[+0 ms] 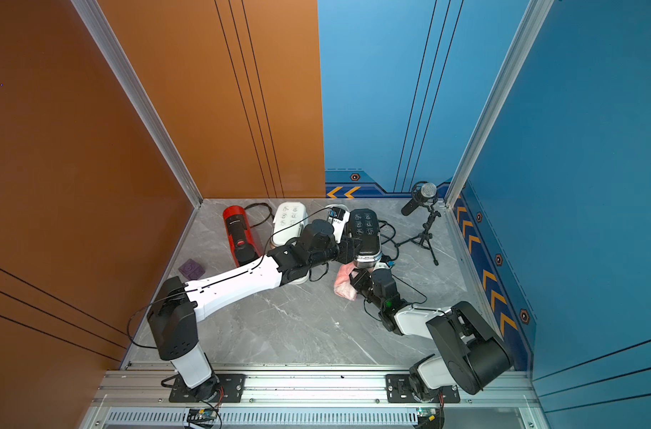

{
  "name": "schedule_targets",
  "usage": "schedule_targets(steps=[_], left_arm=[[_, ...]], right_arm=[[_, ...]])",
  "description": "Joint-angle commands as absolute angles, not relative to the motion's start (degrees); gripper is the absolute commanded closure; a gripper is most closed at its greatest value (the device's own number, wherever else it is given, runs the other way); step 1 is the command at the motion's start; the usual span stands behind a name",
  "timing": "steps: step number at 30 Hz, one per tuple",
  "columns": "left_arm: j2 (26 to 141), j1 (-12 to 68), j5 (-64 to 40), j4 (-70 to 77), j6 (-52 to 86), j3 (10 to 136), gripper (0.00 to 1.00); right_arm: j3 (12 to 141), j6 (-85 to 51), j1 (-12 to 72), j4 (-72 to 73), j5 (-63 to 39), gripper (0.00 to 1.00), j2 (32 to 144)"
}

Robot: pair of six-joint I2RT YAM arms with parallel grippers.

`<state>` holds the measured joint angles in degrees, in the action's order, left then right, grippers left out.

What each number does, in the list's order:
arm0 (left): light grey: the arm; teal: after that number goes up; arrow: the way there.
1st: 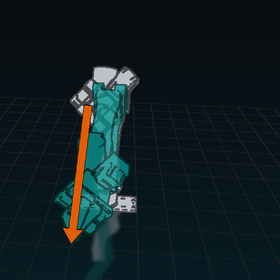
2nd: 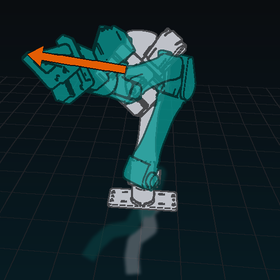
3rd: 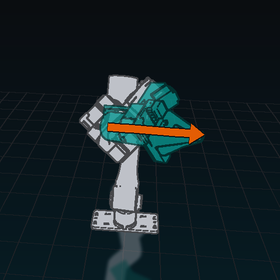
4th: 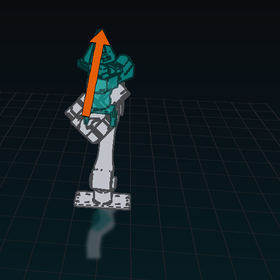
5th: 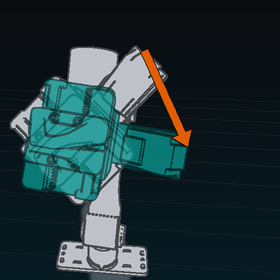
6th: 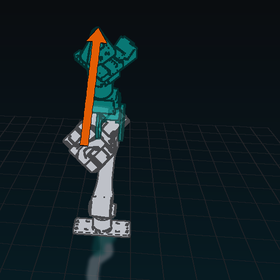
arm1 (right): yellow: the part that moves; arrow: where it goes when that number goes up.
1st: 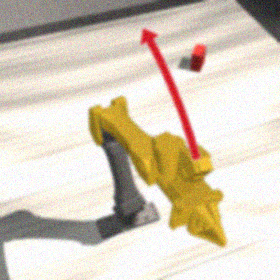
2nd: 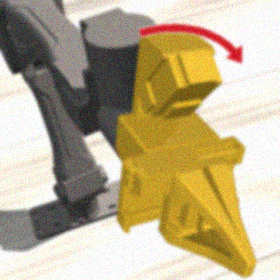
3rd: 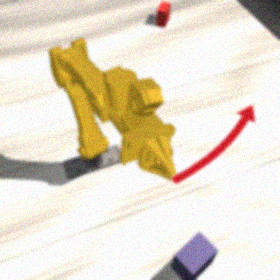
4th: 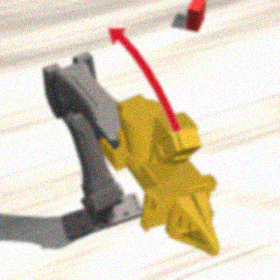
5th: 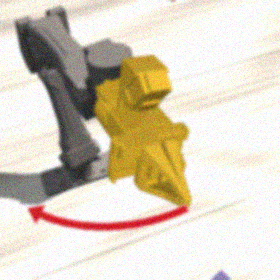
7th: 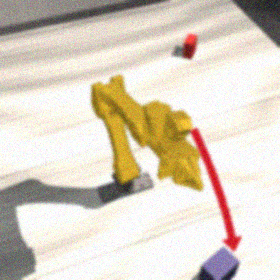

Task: Wipe the surface of a coffee machine
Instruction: Wipe the dirt from the surface of the coffee machine.

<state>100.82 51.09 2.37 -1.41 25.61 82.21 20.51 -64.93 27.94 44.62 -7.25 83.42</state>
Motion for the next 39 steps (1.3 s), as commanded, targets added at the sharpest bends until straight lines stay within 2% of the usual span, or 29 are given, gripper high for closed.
schedule_targets(steps=[1,7,10,12,15,19,23,29,39], left_arm=[[107.1,51.4,1.6,-19.2,24.1,77.8,0.45],[107.1,51.2,1.7,-19.3,24.1,77.3,0.45],[107.0,51.1,1.8,-19.2,24.1,76.9,0.45],[107.0,50.9,2.0,-19.3,24.1,76.6,0.45],[106.9,50.6,1.9,-19.3,24.1,76.1,0.45],[106.4,50.3,1.9,-19.3,24.2,75.6,0.45],[105.4,50.3,2.0,-19.3,24.3,74.9,0.45],[101.7,49.7,1.3,-19.5,24.4,73.9,0.44],[94.0,49.0,1.2,-21.7,23.4,71.3,0.38]], right_arm=[[21.9,-64.0,27.7,42.9,-3.1,1.00,84.6],[20.5,-65.0,23.8,32.8,3.3,1.00,87.3],[18.8,-65.8,21.1,30.3,3.3,1.00,87.9],[17.3,-65.0,19.1,29.9,2.6,1.00,86.4],[18.4,-61.4,15.1,21.3,2.7,1.00,82.0],[21.8,-54.9,8.4,13.2,0.4,1.00,77.7],[28.3,-49.6,3.0,8.8,-6.1,1.00,79.6],[38.8,-43.8,2.9,7.3,-14.2,1.00,91.7],[40.0,-45.2,8.6,12.4,-17.3,1.00,98.6]])
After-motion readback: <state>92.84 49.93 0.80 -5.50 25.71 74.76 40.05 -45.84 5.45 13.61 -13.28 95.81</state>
